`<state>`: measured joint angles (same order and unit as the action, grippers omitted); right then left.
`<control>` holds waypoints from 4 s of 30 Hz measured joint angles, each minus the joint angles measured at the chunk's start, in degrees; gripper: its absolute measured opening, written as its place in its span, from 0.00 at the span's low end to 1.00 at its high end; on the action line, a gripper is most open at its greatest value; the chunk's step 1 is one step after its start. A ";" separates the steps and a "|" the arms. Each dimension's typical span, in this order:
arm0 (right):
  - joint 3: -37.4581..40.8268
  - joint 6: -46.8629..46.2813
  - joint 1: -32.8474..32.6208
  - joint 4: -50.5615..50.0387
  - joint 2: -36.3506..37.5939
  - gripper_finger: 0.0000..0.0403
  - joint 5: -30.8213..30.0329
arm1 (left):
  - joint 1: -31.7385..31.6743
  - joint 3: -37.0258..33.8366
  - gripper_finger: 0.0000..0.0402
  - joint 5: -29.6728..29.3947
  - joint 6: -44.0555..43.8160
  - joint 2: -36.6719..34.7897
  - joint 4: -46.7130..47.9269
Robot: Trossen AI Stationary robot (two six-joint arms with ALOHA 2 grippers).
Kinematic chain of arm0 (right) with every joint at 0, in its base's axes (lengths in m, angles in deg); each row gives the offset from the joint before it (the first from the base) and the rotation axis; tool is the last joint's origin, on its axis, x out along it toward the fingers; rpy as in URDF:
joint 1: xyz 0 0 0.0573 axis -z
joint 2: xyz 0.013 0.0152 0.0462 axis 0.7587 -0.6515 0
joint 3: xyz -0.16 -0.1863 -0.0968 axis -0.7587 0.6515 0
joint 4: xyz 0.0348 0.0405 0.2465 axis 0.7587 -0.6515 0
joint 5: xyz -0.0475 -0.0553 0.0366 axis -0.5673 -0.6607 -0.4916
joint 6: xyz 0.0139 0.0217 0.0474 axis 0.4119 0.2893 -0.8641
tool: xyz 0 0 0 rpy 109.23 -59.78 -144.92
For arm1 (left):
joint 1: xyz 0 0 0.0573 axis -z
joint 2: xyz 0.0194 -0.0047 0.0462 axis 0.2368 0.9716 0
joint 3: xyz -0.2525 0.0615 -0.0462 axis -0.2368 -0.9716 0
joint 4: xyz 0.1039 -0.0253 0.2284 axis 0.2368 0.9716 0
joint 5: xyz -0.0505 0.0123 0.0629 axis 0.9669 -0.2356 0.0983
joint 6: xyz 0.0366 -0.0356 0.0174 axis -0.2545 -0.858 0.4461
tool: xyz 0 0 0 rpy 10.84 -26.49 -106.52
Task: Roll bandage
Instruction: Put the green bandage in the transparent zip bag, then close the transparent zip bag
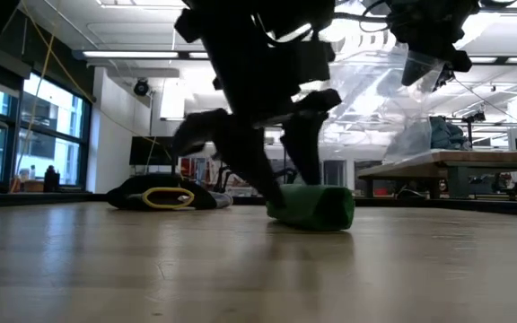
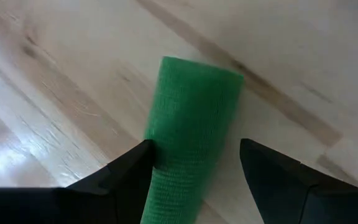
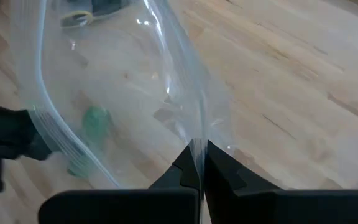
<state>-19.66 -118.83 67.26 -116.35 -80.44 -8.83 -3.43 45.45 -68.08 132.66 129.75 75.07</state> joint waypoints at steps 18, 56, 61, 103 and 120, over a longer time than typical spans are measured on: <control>0.75 -1.79 -0.01 0.83 -1.38 0.00 3.11 | -2.17 2.96 0.19 2.78 -13.11 -0.62 0.49; 12.24 -14.60 -10.83 41.49 -8.25 0.00 16.06 | -13.60 -6.23 0.09 6.00 -42.37 -21.67 -47.50; 12.26 -15.51 -13.11 42.34 -8.02 0.00 13.66 | -13.06 -6.12 0.09 6.78 -38.82 -21.37 -40.99; 12.26 -12.30 -15.67 47.08 -5.47 0.00 14.65 | -12.24 7.68 0.61 5.26 -31.92 -22.18 2.49; 12.26 -11.93 -15.67 50.06 -5.47 0.00 22.35 | -15.82 -20.20 0.61 3.10 -38.40 -46.46 -4.37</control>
<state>-7.40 -130.76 51.59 -66.30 -85.92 13.52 -19.26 25.25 -64.99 94.26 83.28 70.69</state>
